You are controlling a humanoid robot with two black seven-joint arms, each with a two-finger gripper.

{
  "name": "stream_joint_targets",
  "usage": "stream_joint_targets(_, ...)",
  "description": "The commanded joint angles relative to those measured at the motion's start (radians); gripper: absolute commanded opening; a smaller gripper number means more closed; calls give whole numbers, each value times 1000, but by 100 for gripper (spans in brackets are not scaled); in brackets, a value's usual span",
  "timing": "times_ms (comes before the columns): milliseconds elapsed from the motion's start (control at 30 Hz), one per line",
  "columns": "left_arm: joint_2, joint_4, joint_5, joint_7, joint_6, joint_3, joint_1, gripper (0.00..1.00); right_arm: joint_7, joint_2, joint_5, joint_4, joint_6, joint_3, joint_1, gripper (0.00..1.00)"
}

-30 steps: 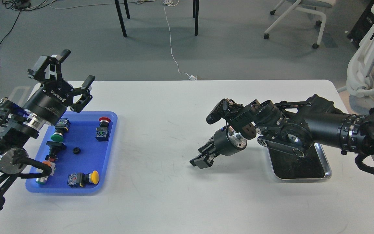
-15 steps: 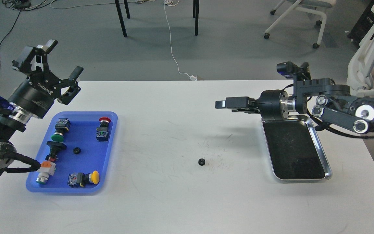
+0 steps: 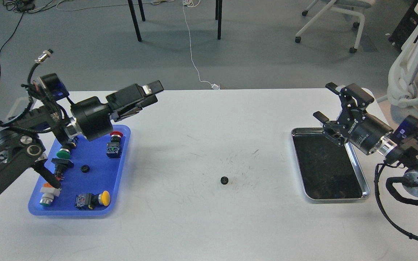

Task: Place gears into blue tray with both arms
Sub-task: 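Reach the left gripper toward the black part on the table, then close the left gripper on the black part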

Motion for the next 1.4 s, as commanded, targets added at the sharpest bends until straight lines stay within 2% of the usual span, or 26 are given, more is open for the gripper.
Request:
stream_joint_targets(0, -47, 6, 274, 1, 26, 218, -153, 98, 0, -1, 88, 1, 1, 36, -64, 97)
stream_joint_targets(134, -116, 34, 387, 1, 82, 462, -310, 98, 0, -9, 103, 1, 28, 36, -93, 97)
stream_joint_targets(234, -197, 109, 502, 1, 107, 599, -382, 97, 0, -18, 103, 3, 35, 36, -104, 97)
stream_joint_targets(534, -382, 359, 536, 1, 132, 636, -391, 89, 0, -21, 103, 3, 35, 35, -104, 97)
stream_joint_targets(701, -390, 361, 536, 1, 133, 714, -384, 81, 0, -21, 103, 3, 35, 35, -104, 97)
stream_joint_targets(1035, -442, 404, 536, 1, 144, 716, -380, 69, 0, -20, 103, 1, 35, 30, -104, 97)
stream_joint_targets(1168, -445, 422, 536, 1, 155, 717, -379, 57, 0, -20, 103, 3, 35, 30, -105, 97)
stream_joint_targets(1369, -443, 454, 536, 1, 178, 717, -379, 56, 0, -20, 103, 3, 35, 27, -105, 97)
